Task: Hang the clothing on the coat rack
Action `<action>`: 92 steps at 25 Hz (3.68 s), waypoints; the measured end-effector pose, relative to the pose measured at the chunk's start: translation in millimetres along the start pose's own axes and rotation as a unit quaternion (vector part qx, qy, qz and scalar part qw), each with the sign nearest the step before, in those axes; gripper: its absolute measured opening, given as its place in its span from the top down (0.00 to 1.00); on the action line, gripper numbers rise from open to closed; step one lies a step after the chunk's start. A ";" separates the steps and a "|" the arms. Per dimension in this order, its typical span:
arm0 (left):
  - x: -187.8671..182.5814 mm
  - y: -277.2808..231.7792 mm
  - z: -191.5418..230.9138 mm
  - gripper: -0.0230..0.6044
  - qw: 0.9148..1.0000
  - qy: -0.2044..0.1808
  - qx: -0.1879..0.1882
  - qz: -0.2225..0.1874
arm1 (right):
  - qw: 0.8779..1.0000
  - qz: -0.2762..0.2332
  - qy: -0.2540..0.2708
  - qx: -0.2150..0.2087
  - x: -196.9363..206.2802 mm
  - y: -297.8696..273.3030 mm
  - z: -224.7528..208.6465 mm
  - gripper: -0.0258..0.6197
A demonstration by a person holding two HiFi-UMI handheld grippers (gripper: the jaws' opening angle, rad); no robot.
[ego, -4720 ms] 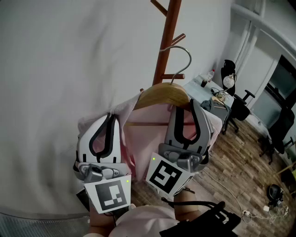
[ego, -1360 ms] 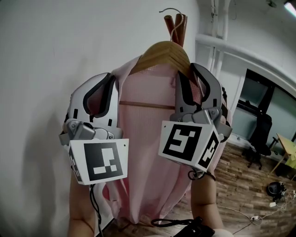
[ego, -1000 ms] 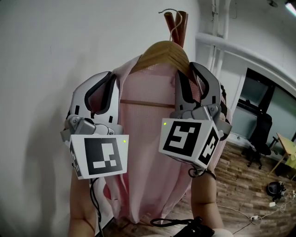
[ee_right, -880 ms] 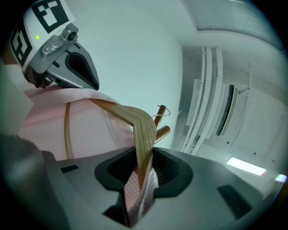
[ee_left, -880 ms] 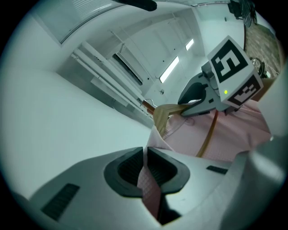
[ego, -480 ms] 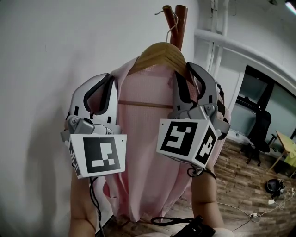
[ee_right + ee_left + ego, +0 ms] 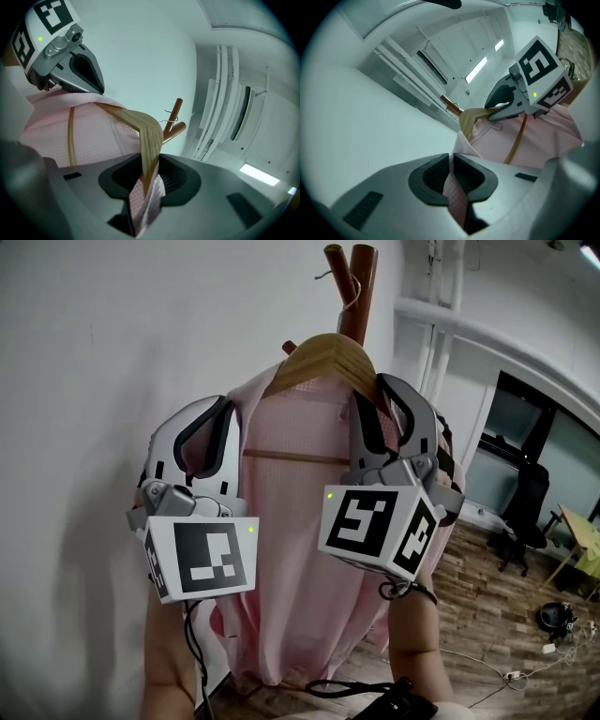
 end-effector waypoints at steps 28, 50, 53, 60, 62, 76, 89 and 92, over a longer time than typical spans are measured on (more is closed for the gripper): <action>19.9 12.5 -0.7 0.89 1.000 0.011 -0.005 -0.023 | 0.998 -0.007 0.045 0.041 -1.7 8.0 28.2 0.76; 17.7 47.4 -29.9 0.89 0.997 0.068 0.019 -0.016 | 0.997 -0.026 0.003 0.077 25.8 47.1 46.7 0.89; 20.4 50.0 -34.1 0.92 0.996 0.088 0.016 -0.017 | 0.996 -0.036 -0.003 0.081 26.3 50.9 49.8 0.91; 11.9 68.7 -56.6 0.94 0.993 0.112 0.009 -0.039 | 0.994 -0.071 -0.006 0.079 27.7 82.1 49.0 0.93; 13.4 68.4 -59.6 0.94 0.993 0.114 0.012 -0.038 | 0.994 -0.076 -0.006 0.077 27.9 84.6 52.2 0.93; 32.9 74.3 -77.0 0.94 0.989 0.143 0.016 -0.023 | 0.993 -0.090 -0.035 0.074 39.9 97.4 69.7 0.93; 40.3 75.5 -73.0 0.94 0.984 0.175 -0.009 -0.016 | 0.992 -0.098 -0.018 0.080 37.6 96.1 71.3 0.93; 40.7 73.1 -70.8 0.94 0.986 0.169 -0.008 -0.016 | 0.992 -0.096 -0.016 0.079 37.9 92.2 70.5 0.93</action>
Point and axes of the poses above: the fingertips, and each gripper's own axes: y backward along the fingers, z to its left, x out of its underside, the point moved 9 cm from there along y, backward along the fingers, and after that the axes turned 9 degrees about -y, right-handed, at the moved point
